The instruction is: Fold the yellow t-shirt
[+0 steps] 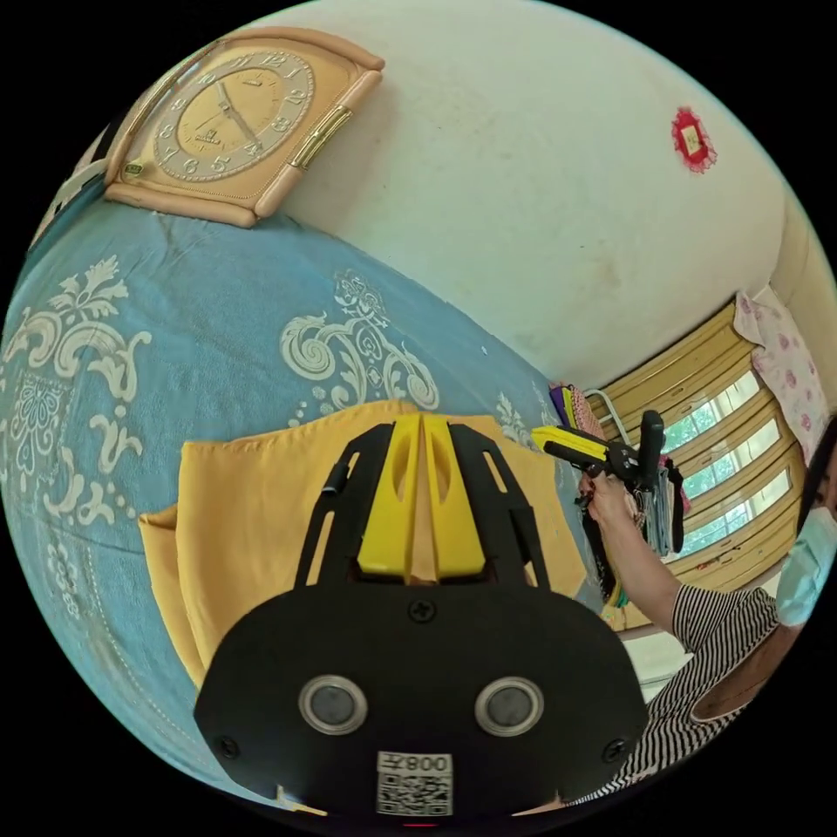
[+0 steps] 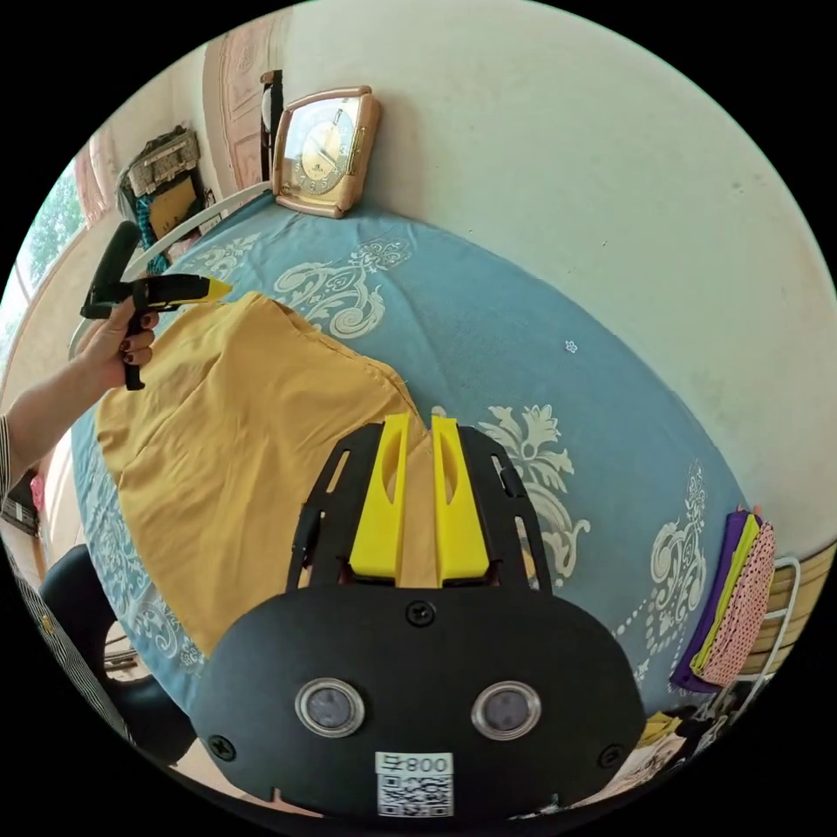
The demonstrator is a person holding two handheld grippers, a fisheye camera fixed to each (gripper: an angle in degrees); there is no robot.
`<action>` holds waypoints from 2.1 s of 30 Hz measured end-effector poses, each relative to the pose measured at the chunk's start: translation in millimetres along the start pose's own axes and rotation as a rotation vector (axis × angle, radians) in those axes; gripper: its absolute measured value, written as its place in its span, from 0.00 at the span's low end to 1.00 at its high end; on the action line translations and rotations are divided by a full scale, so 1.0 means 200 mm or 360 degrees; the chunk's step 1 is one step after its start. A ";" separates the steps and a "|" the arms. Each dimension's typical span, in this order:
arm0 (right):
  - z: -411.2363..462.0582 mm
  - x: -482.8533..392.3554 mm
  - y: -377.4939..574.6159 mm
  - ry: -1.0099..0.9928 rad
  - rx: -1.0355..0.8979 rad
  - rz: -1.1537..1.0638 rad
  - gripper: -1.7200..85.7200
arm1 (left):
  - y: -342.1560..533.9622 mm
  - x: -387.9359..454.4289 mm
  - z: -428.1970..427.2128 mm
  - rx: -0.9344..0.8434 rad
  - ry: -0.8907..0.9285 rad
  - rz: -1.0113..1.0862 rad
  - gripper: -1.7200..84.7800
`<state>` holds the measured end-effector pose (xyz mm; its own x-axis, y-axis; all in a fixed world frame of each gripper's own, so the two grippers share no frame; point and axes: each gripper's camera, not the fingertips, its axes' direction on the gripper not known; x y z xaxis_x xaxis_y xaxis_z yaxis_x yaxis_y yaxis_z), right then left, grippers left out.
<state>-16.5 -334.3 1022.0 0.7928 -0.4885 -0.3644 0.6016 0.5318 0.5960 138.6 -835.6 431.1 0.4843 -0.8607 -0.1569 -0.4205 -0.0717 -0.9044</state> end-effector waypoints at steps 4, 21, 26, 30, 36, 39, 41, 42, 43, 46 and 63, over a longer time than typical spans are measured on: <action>-0.08 -0.04 0.16 0.0014 0.0022 -0.0074 0.03 | 0.14 0.06 -0.09 -0.0154 -0.0404 0.0201 0.02; -0.36 0.33 0.54 -0.0189 -0.0031 0.0267 0.02 | 0.41 0.04 -0.25 -0.0261 -0.0875 0.0300 0.02; -0.55 0.34 0.88 -0.0354 0.0018 0.0406 0.02 | 0.65 -0.03 -0.34 -0.0341 -0.0868 0.0157 0.03; -0.55 0.35 1.05 -0.0392 -0.0085 0.0528 0.03 | 0.71 -0.08 -0.36 -0.0350 -0.0938 0.0092 0.03; -0.76 0.44 1.33 -0.0469 0.0235 0.0988 0.07 | 0.75 -0.13 -0.38 -0.0343 -0.0856 0.0046 0.06; -0.81 0.42 1.44 -0.0476 0.0364 0.1160 0.07 | 0.76 -0.21 -0.32 -0.0432 -0.0845 -0.0030 0.04; -0.83 0.40 1.48 -0.0474 0.0397 0.1212 0.07 | 0.78 -0.21 -0.34 -0.0401 -0.0841 -0.0024 0.03; -0.83 0.39 1.50 -0.0465 0.0397 0.1228 0.07 | 0.78 -0.21 -0.34 -0.0399 -0.0834 -0.0025 0.03; -0.83 0.39 1.51 -0.0457 0.0393 0.1234 0.07 | 0.79 -0.21 -0.35 -0.0385 -0.0840 -0.0021 0.03; -0.83 0.41 1.53 -0.0373 0.0330 0.1273 0.09 | 0.82 -0.23 -0.37 -0.0370 -0.0859 -0.0020 0.03; -0.90 0.39 1.67 -0.0207 0.0158 0.1430 0.09 | 1.01 -0.36 -0.17 -0.0371 -0.0820 -0.0148 0.03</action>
<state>263.4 -70.7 1064.4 0.9380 0.0034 0.3467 -0.2530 0.6905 0.6776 -8.1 -805.5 272.7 0.8142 -0.4928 -0.3070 -0.4882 -0.2951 -0.8213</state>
